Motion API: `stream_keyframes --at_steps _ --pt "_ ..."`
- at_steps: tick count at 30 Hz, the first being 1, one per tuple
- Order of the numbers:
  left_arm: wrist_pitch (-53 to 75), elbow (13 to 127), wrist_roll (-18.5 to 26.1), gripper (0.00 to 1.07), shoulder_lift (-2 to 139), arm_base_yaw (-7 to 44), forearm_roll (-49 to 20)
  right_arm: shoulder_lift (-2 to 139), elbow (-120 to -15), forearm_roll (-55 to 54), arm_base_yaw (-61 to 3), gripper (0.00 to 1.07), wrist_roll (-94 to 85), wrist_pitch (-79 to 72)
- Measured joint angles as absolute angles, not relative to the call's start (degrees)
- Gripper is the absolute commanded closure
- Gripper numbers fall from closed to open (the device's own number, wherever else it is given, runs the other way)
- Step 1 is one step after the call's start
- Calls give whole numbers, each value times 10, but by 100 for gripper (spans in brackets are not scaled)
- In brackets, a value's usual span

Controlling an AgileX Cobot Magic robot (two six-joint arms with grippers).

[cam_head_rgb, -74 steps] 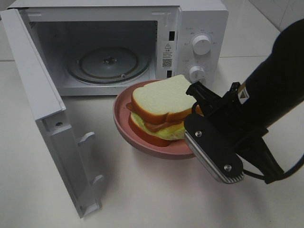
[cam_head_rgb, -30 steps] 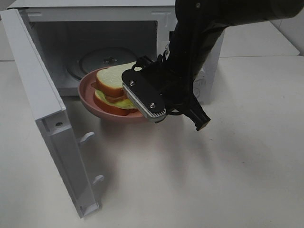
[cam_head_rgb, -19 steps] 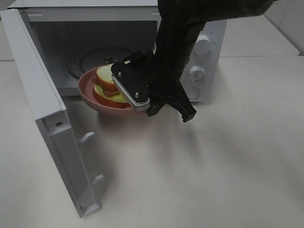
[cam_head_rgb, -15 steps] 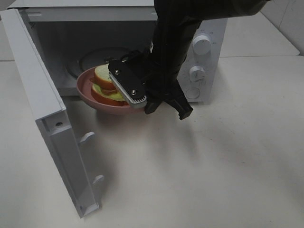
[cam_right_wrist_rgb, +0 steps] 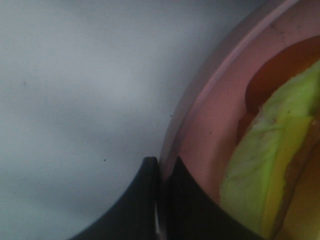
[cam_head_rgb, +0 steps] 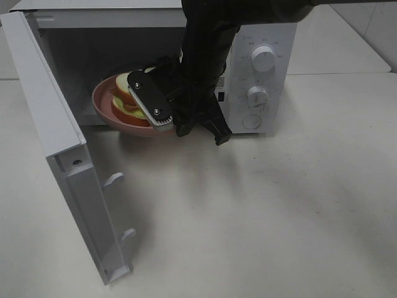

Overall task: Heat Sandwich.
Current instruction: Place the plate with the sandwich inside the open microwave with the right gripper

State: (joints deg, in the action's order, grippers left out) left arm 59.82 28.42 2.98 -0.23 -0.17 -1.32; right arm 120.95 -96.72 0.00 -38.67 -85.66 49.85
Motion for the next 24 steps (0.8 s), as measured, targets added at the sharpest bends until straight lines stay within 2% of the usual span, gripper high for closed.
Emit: stream_keyframes --at_steps 24 --pt "598 284 30 7 -2 -2 -13 1321 -1148 44 -392 107 -752 541"
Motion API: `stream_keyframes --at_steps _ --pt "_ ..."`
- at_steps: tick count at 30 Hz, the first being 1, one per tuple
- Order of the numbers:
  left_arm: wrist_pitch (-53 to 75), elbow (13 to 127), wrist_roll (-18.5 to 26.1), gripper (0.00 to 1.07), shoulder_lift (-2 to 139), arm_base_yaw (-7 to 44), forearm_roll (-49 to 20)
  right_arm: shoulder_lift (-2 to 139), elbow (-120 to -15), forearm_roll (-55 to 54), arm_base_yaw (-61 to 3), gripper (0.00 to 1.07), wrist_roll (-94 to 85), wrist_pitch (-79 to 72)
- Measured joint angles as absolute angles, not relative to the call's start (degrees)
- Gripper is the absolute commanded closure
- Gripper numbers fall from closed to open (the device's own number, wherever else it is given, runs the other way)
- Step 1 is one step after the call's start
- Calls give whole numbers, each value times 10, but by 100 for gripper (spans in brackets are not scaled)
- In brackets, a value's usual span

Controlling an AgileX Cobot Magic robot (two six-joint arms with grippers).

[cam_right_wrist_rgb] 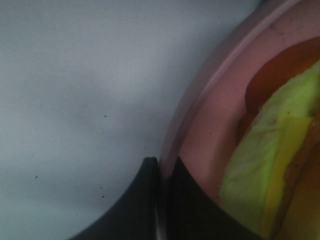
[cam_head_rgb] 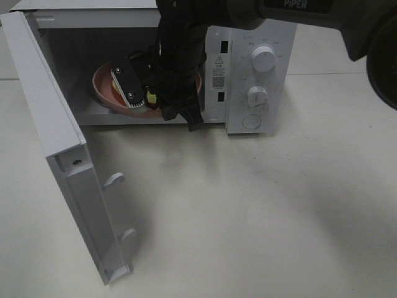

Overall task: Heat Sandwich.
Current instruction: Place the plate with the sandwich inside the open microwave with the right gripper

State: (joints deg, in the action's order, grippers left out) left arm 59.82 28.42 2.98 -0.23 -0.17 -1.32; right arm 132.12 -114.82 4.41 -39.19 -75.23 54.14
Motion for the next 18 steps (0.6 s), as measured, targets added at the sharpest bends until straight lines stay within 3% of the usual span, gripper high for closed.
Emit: stream_keyframes --at_steps 18 --pt "598 284 30 7 -2 -2 -13 1388 -1232 55 -392 106 -723 541"
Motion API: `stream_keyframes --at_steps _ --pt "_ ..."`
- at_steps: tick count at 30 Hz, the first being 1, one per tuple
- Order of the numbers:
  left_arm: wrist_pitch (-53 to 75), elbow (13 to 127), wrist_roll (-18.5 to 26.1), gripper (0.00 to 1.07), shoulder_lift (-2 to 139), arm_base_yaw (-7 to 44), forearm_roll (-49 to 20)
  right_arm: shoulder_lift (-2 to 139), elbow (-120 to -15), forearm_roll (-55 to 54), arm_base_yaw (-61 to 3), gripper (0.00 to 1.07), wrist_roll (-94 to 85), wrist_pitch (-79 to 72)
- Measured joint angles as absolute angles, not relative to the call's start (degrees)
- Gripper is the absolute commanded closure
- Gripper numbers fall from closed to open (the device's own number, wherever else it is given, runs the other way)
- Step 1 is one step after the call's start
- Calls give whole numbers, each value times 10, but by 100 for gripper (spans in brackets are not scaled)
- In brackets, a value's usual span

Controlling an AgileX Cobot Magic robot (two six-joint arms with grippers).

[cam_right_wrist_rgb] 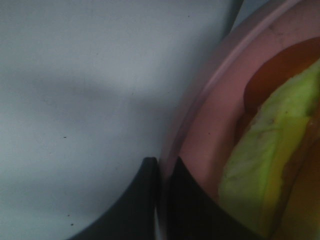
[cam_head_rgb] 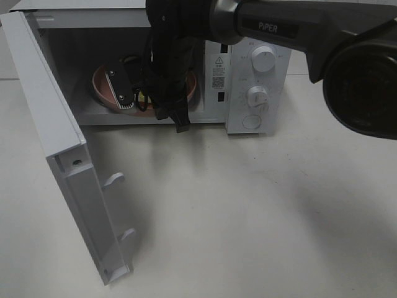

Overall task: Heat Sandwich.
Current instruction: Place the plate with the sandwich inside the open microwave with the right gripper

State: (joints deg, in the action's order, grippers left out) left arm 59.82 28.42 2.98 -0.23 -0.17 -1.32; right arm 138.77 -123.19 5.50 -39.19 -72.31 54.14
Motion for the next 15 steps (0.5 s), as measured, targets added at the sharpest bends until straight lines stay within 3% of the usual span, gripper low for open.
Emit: stream_keyframes --at_steps 9,13,15 --pt "598 284 30 7 -2 -2 -13 1388 -1238 72 -388 104 -722 531" --pt "598 284 30 7 -2 -2 -13 1388 -1238 77 -386 99 -721 528" --pt "598 284 30 7 -2 -2 -13 1388 -1238 77 -386 92 -721 526"
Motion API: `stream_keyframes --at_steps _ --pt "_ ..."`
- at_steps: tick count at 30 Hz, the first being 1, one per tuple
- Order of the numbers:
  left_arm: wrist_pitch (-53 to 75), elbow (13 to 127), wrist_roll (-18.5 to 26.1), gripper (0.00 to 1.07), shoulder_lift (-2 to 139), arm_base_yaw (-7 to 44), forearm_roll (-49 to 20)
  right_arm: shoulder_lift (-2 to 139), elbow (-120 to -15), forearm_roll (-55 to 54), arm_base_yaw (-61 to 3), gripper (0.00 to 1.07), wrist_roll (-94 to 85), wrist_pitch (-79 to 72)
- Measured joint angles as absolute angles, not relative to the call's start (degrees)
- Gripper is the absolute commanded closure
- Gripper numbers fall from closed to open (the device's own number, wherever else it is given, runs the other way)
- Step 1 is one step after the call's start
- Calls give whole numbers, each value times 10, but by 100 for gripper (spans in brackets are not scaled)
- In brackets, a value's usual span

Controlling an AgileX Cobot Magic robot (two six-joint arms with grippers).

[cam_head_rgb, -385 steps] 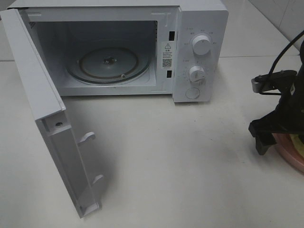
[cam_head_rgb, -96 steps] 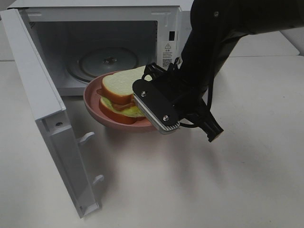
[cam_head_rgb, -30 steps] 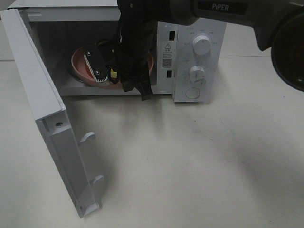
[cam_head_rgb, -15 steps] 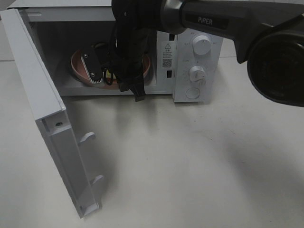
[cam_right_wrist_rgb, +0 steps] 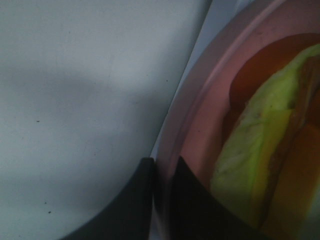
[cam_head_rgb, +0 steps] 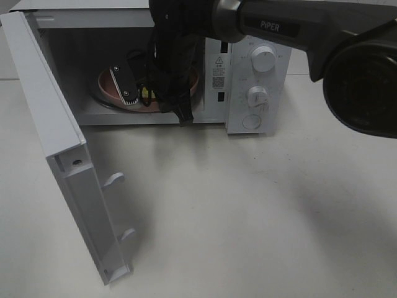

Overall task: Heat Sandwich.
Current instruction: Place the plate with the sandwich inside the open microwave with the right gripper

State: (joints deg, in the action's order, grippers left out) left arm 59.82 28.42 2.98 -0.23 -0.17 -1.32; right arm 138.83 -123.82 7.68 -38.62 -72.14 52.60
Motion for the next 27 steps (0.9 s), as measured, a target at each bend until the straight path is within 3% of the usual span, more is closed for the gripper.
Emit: stream_keyframes --at_steps 2,3,5,7,11,27 --pt "598 284 30 7 -2 -2 -13 1388 -1239 77 -386 77 -719 524" --pt "598 284 30 7 -2 -2 -13 1388 -1239 77 -386 77 -719 524" --pt "598 284 30 7 -2 -2 -13 1388 -1240 78 -386 66 -712 520" --pt "598 284 30 7 -2 -2 -13 1388 -1240 79 -386 51 -692 519" --pt "598 284 30 7 -2 -2 -13 1388 -1240 79 -386 39 -663 515" --pt "598 284 30 7 -2 -2 -13 1364 -1175 72 -386 36 -629 472"
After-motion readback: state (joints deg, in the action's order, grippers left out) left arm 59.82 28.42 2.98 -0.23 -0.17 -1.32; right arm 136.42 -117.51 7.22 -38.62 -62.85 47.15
